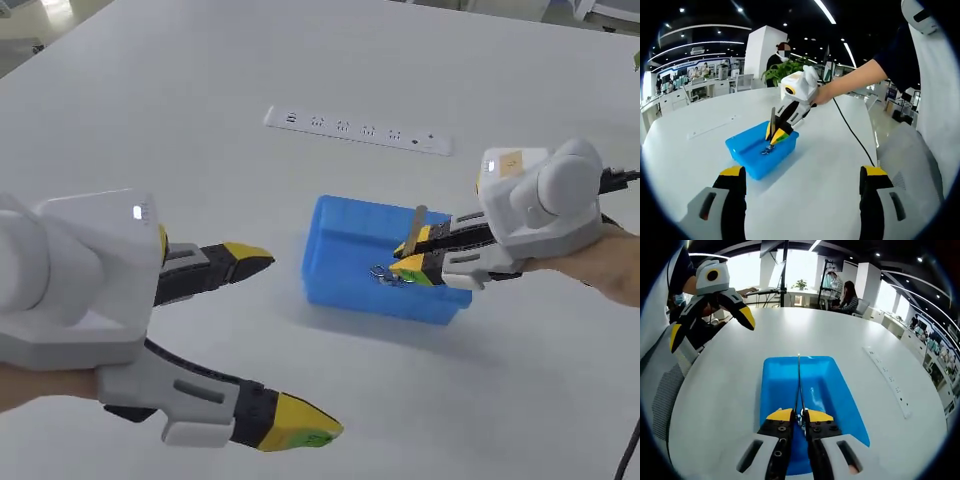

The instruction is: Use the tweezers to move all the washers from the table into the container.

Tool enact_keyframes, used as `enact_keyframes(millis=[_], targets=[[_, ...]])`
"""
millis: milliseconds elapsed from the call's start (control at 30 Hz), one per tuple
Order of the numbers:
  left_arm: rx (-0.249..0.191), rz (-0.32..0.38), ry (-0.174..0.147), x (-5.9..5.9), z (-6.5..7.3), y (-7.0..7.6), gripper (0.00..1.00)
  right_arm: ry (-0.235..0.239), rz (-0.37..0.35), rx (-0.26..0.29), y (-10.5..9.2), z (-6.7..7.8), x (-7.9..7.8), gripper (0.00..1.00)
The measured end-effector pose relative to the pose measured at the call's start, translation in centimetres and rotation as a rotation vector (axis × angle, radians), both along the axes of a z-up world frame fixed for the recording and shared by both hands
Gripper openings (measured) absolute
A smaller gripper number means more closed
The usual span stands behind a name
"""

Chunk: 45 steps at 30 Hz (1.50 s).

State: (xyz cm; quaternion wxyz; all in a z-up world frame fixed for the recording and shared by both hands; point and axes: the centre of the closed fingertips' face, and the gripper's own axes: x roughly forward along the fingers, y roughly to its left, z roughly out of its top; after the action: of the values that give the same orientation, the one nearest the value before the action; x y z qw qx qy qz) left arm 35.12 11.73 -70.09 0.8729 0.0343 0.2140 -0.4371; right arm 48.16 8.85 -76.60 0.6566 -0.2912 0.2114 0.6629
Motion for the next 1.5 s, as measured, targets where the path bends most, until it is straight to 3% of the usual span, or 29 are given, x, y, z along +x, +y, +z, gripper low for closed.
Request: enact_keyframes(millis=[100, 400, 533, 733, 833, 933, 1067, 1133, 1233, 1267, 1333, 1500], targets=[[-0.010, -0.002, 0.009, -0.1, 0.0, -0.1, 1.00, 0.002, -0.005, 0.004, 0.1, 0.0, 0.1, 0.10], [-0.006, 0.012, -0.005, 0.6, 0.3, 0.2, 1.00, -0.004, -0.006, 0.008, 0.2, 0.7, 0.1, 0.09], [0.000, 0.019, -0.042, 2.4, 1.2, 0.0, 0.99, -0.017, -0.004, 0.015, 0.2, 1.9, -0.1, 0.08], [0.005, 0.005, -0.109, 6.4, 3.4, -0.9, 0.97, -0.038, 0.024, 0.016, 0.4, 3.5, -0.9, 0.08], [0.022, -0.039, -0.137, 7.8, 4.5, -1.9, 0.84, -0.053, 0.038, 0.014, 0.7, 4.5, -1.5, 0.08], [0.042, -0.105, -0.165, 8.4, 5.6, -3.3, 0.66, -0.059, 0.060, 0.013, 0.9, 5.3, -2.3, 0.08], [0.063, -0.181, -0.206, 8.3, 7.0, -5.4, 0.51, -0.060, 0.108, 0.013, 1.2, 6.1, -3.9, 0.08], [0.079, -0.209, -0.204, 8.2, 7.0, -5.8, 0.45, -0.064, 0.134, -0.002, 1.1, 6.1, -4.7, 0.08], [0.133, -0.257, -0.227, 7.8, 6.7, -6.0, 0.24, -0.065, 0.152, -0.021, 0.9, 5.9, -5.2, 0.08], [0.133, -0.257, -0.229, 7.8, 6.7, -6.0, 0.24, -0.066, 0.155, -0.024, 0.8, 5.9, -5.4, 0.08], [0.130, -0.269, -0.204, 7.3, 6.5, -6.2, 0.25, -0.062, 0.161, -0.031, 0.6, 5.8, -5.7, 0.08], [0.159, -0.290, -0.191, 6.7, 5.9, -6.0, 0.18, -0.059, 0.178, -0.047, 0.4, 5.8, -6.3, 0.08]])
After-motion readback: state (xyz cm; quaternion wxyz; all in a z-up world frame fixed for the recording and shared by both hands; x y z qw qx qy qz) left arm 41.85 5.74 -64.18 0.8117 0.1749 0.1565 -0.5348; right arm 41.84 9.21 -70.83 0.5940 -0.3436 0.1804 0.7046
